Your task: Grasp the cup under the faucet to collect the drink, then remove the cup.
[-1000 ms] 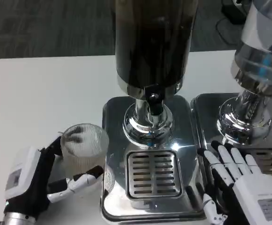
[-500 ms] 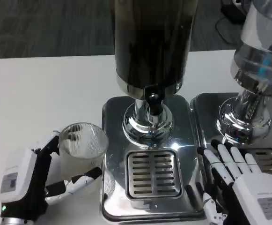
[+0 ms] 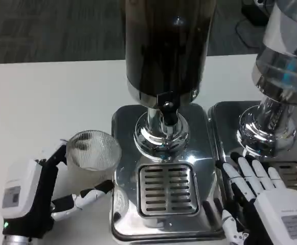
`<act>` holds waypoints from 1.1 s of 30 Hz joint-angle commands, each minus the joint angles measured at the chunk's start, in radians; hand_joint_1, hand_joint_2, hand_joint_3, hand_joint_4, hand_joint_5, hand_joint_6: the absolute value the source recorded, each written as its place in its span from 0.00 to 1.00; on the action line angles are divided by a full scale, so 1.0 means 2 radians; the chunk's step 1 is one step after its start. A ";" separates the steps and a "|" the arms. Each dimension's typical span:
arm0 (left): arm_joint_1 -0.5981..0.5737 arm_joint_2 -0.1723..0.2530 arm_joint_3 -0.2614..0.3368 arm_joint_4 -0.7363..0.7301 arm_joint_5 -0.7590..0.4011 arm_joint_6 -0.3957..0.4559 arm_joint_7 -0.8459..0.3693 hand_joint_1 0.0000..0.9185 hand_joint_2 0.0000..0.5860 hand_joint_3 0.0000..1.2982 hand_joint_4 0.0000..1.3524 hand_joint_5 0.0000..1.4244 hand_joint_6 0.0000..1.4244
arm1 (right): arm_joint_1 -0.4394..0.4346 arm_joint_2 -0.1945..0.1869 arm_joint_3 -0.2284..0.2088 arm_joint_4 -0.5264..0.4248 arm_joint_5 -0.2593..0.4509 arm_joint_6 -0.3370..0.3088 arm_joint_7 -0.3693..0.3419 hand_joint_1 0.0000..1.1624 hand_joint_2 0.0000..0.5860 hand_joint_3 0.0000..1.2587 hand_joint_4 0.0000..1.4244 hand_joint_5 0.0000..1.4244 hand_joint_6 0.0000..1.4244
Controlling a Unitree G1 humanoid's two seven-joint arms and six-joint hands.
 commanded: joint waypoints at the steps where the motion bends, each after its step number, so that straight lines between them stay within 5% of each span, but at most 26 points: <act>1: -0.021 0.001 -0.010 -0.016 0.005 -0.015 0.009 0.53 0.26 0.29 0.33 0.47 0.38 | 0.006 0.002 -0.001 -0.009 -0.001 0.006 -0.004 0.00 0.99 0.08 0.00 0.00 0.00; 33: -0.156 -0.090 -0.125 0.101 0.022 -0.018 -0.031 0.48 0.25 0.29 0.32 0.46 0.35 | 0.024 0.025 0.000 -0.030 -0.011 0.032 -0.010 0.00 0.99 0.08 0.00 0.00 0.00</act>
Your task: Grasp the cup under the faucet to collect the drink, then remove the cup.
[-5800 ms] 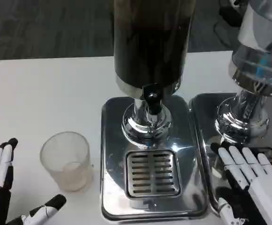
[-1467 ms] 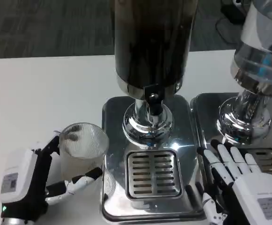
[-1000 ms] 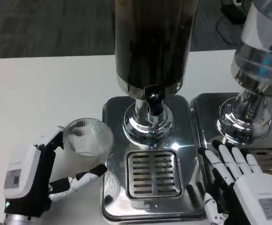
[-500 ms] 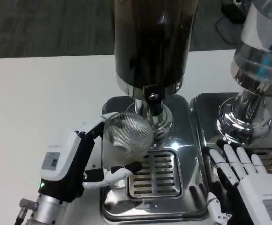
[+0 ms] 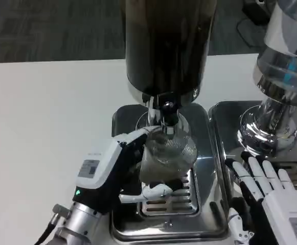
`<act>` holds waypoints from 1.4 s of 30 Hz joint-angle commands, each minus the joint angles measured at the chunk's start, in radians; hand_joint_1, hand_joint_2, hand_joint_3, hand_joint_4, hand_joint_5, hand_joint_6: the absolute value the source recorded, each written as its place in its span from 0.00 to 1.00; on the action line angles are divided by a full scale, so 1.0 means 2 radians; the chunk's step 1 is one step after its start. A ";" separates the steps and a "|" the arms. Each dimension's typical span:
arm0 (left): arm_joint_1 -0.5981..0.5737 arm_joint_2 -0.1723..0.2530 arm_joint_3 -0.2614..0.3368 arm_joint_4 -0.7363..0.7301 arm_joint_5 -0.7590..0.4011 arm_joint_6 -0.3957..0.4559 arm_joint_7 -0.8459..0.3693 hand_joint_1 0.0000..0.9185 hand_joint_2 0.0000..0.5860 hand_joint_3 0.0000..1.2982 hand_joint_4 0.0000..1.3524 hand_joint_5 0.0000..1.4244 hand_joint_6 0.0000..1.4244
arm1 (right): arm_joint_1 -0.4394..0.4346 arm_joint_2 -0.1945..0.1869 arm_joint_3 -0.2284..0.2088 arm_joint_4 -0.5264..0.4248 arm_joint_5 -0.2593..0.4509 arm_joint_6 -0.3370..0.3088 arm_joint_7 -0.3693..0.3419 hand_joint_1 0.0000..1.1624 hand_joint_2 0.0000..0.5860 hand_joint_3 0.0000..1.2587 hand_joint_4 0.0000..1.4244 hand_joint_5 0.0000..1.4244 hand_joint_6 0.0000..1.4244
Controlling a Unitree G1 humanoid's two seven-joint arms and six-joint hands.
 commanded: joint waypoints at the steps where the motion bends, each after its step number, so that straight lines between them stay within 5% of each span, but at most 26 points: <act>1: -0.020 -0.010 -0.007 0.010 -0.001 -0.004 -0.002 0.47 0.25 0.28 0.32 0.46 0.34 | 0.003 0.005 0.001 -0.010 -0.004 0.006 -0.005 0.00 0.99 0.08 0.00 0.00 0.00; 21: -0.025 -0.009 -0.048 0.019 0.009 0.010 -0.018 0.28 0.17 0.22 0.25 0.40 0.26 | 0.006 0.005 -0.001 -0.007 0.001 0.002 -0.005 0.00 0.99 0.08 0.00 0.00 0.00; 32: -0.023 0.001 -0.059 0.012 0.011 0.036 -0.025 0.24 0.12 0.08 0.08 0.30 0.20 | 0.007 0.010 -0.001 -0.007 0.001 0.006 -0.004 0.00 0.99 0.08 0.00 0.00 0.00; 42: 0.024 0.063 -0.030 -0.035 -0.012 0.007 -0.014 0.11 0.05 0.04 0.04 0.25 0.14 | 0.009 0.005 -0.006 -0.008 0.006 0.001 0.003 0.00 0.99 0.08 0.00 0.00 0.00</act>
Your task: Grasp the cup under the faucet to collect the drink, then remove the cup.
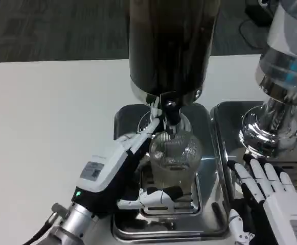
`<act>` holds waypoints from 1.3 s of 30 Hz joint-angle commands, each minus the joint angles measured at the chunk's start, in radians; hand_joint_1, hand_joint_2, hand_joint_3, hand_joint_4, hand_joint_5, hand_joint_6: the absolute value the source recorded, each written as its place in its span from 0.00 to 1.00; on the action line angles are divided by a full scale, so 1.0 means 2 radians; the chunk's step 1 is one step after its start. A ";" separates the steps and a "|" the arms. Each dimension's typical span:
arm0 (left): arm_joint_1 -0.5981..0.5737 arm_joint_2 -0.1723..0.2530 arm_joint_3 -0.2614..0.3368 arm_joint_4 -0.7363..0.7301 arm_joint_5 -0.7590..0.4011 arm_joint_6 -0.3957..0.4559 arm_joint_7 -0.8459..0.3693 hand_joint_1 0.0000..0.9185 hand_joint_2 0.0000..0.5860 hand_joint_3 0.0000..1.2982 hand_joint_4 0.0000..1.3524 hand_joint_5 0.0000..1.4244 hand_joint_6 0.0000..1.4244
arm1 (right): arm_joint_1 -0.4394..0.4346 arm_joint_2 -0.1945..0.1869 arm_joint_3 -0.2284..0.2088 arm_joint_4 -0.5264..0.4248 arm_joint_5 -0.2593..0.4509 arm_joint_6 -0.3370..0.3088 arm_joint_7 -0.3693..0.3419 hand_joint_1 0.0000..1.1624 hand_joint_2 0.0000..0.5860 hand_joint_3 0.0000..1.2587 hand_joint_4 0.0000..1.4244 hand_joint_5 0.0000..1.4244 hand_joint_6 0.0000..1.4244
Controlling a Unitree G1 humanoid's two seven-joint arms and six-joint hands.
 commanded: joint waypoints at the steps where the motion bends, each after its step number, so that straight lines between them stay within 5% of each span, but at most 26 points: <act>1: 0.026 0.029 0.023 -0.016 -0.011 -0.008 -0.002 0.10 0.05 0.05 0.05 0.25 0.14 | 0.001 -0.007 -0.005 -0.007 0.009 -0.002 0.002 0.00 0.99 0.08 0.00 0.00 0.00; 12: 0.095 0.071 0.106 -0.086 -0.049 -0.041 0.003 0.03 0.06 0.09 0.09 0.27 0.15 | -0.010 -0.015 -0.007 0.002 0.022 -0.003 0.003 0.00 0.99 0.08 0.00 0.00 0.00; 19: 0.133 0.092 0.158 -0.146 -0.074 -0.118 -0.021 0.00 0.13 0.15 0.13 0.28 0.14 | -0.017 -0.022 -0.007 0.006 0.027 -0.006 0.008 0.00 0.99 0.08 0.00 0.00 0.00; 26: 0.133 0.091 0.188 -0.176 -0.094 -0.172 -0.082 0.00 0.16 0.09 0.00 0.19 0.08 | -0.027 -0.035 -0.012 0.007 0.035 -0.008 0.016 0.00 0.99 0.08 0.00 0.00 0.00; 39: 0.122 0.088 0.210 -0.196 -0.112 -0.232 -0.182 0.00 0.24 0.00 0.00 0.13 0.10 | -0.036 -0.044 -0.017 0.007 0.047 -0.013 0.029 0.00 0.99 0.08 0.00 0.00 0.00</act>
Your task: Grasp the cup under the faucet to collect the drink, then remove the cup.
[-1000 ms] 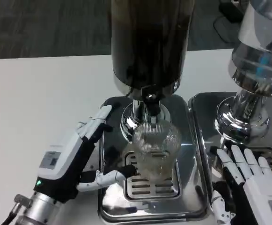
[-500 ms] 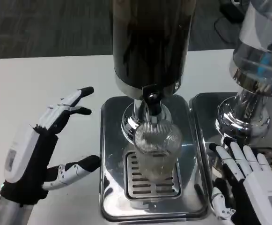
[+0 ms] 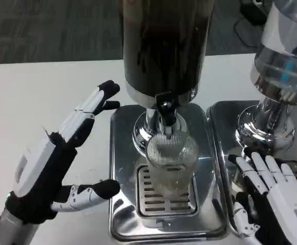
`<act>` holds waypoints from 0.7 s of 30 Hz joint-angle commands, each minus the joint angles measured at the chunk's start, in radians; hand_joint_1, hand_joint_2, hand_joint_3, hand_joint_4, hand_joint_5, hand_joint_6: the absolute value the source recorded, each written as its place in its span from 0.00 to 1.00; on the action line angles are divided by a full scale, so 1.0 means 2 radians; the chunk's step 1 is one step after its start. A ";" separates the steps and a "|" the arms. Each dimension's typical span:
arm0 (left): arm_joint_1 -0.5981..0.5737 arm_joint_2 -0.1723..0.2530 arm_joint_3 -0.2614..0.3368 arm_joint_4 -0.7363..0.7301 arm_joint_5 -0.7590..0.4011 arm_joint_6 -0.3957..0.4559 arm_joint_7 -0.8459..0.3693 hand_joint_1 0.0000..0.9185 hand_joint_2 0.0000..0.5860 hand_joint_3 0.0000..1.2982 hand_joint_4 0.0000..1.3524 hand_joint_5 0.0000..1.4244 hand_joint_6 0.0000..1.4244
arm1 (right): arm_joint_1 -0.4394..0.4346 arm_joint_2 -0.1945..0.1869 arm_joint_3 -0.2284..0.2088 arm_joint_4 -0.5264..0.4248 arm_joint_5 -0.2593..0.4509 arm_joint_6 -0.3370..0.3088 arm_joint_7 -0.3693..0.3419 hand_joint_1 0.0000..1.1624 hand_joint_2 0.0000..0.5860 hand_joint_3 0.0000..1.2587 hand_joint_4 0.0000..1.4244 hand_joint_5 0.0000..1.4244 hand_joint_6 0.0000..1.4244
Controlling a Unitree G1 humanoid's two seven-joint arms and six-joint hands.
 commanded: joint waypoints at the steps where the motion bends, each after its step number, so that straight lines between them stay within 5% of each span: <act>1: -0.008 0.001 0.000 -0.005 -0.034 -0.015 -0.050 0.00 0.24 0.00 0.00 0.12 0.09 | -0.004 -0.004 -0.002 0.000 0.006 -0.005 0.008 0.00 0.99 0.08 0.00 0.00 0.00; 11: -0.045 -0.016 -0.067 -0.010 -0.269 -0.005 -0.248 0.00 0.24 0.00 0.00 0.06 0.02 | -0.002 0.006 -0.002 -0.001 0.001 0.001 0.003 0.00 0.99 0.08 0.00 0.00 0.00; 21: -0.054 -0.038 -0.087 -0.041 -0.379 0.020 -0.406 0.00 0.25 0.01 0.00 0.11 0.09 | 0.000 0.009 0.000 0.003 0.000 -0.001 -0.001 0.00 0.99 0.08 0.00 0.00 0.00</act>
